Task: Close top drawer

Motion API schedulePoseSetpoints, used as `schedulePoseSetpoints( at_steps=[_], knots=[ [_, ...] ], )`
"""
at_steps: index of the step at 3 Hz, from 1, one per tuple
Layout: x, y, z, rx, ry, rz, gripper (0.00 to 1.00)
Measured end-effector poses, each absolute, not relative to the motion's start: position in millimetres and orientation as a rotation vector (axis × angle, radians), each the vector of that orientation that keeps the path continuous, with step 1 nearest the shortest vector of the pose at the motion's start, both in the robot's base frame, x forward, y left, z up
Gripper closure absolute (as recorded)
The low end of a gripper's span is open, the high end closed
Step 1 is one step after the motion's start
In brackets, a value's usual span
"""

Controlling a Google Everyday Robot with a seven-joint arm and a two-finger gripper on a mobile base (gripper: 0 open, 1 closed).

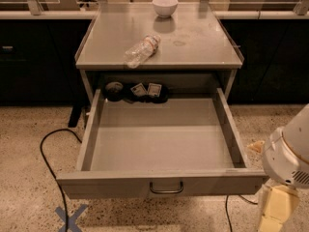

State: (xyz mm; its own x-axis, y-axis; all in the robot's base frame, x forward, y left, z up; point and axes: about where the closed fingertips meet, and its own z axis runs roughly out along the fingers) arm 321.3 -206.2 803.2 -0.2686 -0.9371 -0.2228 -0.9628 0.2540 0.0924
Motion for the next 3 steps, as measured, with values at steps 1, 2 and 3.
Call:
schedulePoseSetpoints(
  at_steps=[1,2,3],
  knots=[
    [321,-206,803,-1.82,2.388,0.318,0.0],
    [315,-206,784,-1.819,2.391,0.353,0.0],
    [297,-187,745,-1.878,2.349,0.471,0.0]
  ],
)
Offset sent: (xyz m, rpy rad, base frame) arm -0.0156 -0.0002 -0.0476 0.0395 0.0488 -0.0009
